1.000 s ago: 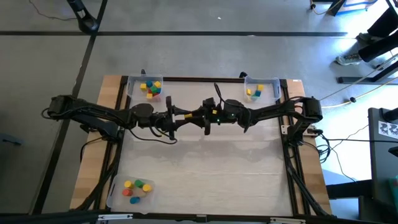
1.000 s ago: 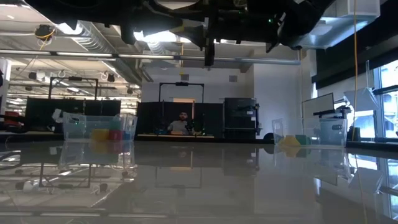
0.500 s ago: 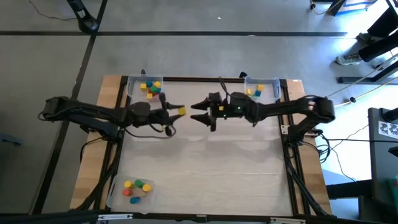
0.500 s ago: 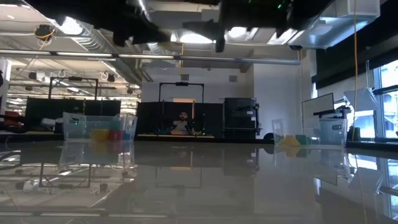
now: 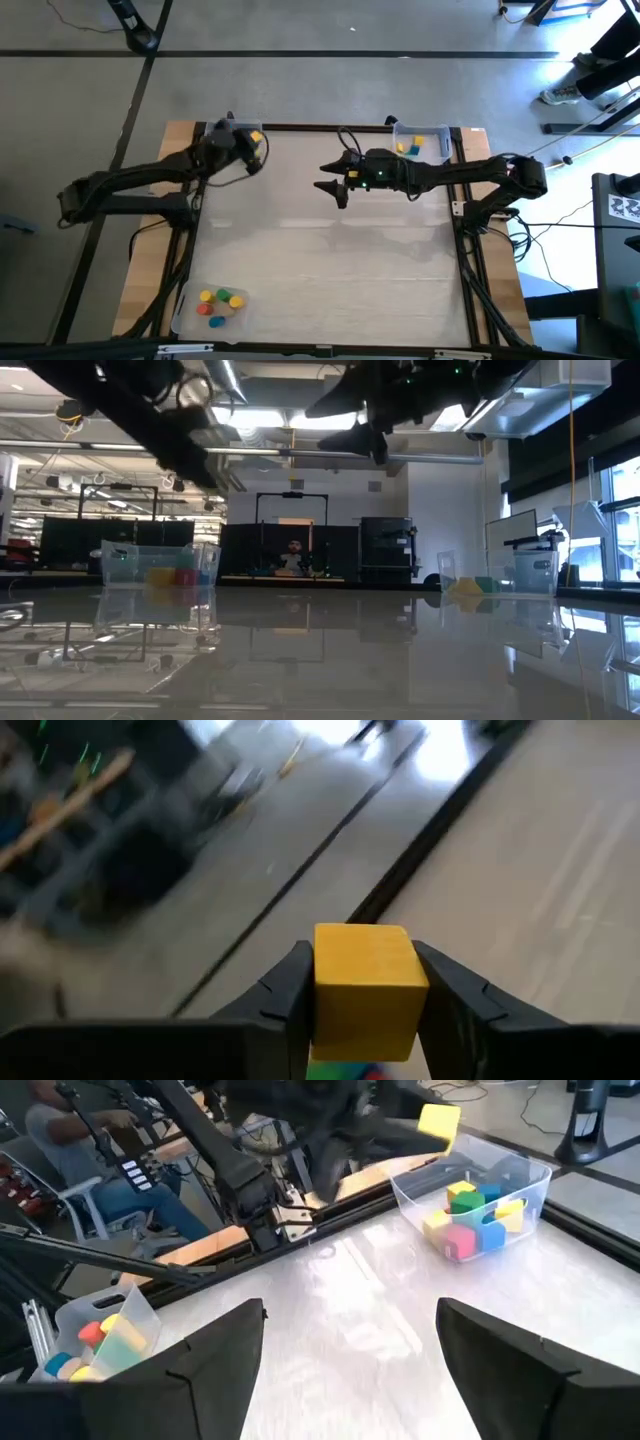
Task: Sort blocks by size
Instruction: Put the yellow cube block into the top left transparent bin, then return to Home Position
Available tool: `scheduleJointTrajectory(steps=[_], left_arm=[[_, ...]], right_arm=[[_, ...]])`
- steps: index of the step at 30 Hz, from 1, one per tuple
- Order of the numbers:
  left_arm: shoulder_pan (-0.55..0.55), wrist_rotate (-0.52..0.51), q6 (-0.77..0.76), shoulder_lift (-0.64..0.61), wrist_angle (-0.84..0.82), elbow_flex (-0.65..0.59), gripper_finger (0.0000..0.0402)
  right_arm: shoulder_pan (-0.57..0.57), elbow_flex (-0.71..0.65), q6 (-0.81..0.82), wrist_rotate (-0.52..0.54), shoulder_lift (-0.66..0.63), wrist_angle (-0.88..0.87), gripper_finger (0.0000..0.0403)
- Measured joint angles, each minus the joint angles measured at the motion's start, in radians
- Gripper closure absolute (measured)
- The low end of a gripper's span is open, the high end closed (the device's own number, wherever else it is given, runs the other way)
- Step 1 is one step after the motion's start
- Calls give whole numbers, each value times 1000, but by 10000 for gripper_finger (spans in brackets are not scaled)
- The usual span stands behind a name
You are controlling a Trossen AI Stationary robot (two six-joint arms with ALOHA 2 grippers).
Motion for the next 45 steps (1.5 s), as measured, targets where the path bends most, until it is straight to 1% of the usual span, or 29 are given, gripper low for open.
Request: scheduleJointTrajectory(steps=[5, 7, 9, 11, 15, 19, 23, 25, 27, 28, 31, 32, 34, 36, 38, 43, 45], left_arm=[[182, 2, -56, 38, -51, 0, 282], [242, 2, -111, 60, -52, 0, 282], [288, 2, -169, 86, -52, 0, 282], [323, 2, -194, 112, -54, 0, 278], [363, 4, -211, 147, -53, 0, 237], [379, 4, -207, 147, -54, 0, 190], [369, 6, -197, 118, -57, 0, 168], [352, 52, -186, 91, -56, 0, 166], [332, 171, -186, 52, -53, 0, 165], [320, 247, -186, 32, -46, 1, 165], [271, 474, -195, -26, -15, 1, 177], [251, 534, -196, -42, -3, 2, 185], [204, 611, -194, -74, 7, 2, 207], [151, 634, -184, -103, 4, 2, 233], [98, 635, -184, -124, 6, 1, 261], [-21, 636, -177, -175, 67, -62, 324], [-54, 637, -177, -195, 94, -96, 344]], right_arm=[[0, 0, 1, 1, 0, -16, 109], [1, 0, 1, 1, 0, -14, 109], [1, 0, 1, 1, 0, -15, 109], [1, 0, 1, 1, 0, -15, 109], [1, 0, 1, 1, 0, -16, 109], [1, 0, 1, 1, 0, -16, 109], [1, -1, 1, 1, 0, -16, 109], [1, -1, 1, 1, 0, -18, 109], [1, -1, 1, 2, 0, -19, 109], [0, -1, 1, 3, 0, -19, 109], [0, -1, -10, 5, 0, -20, 109], [0, -1, -19, 5, -3, -25, 109], [0, -2, -26, 8, -12, -45, 117], [1, -2, -29, 16, -30, -84, 136], [1, -2, -44, 26, -49, -121, 163], [1, -2, -74, 26, -97, -203, 258], [1, -10, -77, 25, -115, -201, 300]])
